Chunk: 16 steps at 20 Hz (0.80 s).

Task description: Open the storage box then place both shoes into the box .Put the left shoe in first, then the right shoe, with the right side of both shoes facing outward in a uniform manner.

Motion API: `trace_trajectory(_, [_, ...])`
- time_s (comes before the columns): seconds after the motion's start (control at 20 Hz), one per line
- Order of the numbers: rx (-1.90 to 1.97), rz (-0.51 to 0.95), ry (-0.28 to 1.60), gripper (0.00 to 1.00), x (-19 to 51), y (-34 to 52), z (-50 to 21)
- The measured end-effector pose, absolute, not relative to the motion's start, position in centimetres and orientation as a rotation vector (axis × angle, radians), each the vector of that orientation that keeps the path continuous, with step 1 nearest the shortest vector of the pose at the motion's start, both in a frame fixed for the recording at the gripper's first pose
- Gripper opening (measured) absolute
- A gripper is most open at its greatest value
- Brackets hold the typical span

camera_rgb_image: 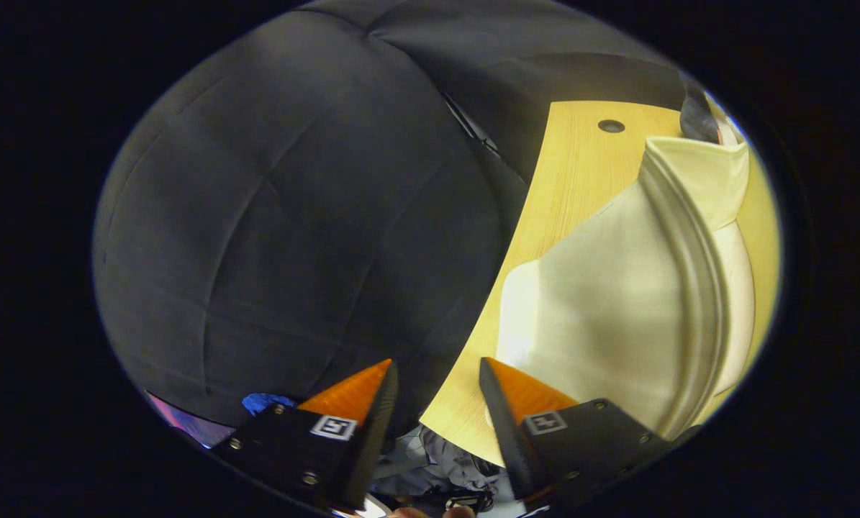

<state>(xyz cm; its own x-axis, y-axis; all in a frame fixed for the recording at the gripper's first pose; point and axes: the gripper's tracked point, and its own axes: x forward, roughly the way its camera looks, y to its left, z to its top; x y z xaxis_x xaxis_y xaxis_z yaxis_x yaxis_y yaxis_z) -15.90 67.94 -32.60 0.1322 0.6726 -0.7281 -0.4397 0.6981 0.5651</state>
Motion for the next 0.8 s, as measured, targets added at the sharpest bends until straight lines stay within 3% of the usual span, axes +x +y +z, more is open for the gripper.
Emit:
trace_trajectory(0.05, [0.234,0.818,1.170,0.77,-15.1,67.2,-31.7])
trace_trajectory(0.55, [0.333,0.759,1.008,0.77,-6.8,53.7,-20.6])
trace_trajectory(0.8, [0.322,0.686,0.886,0.77,-2.9,45.5,-18.3])
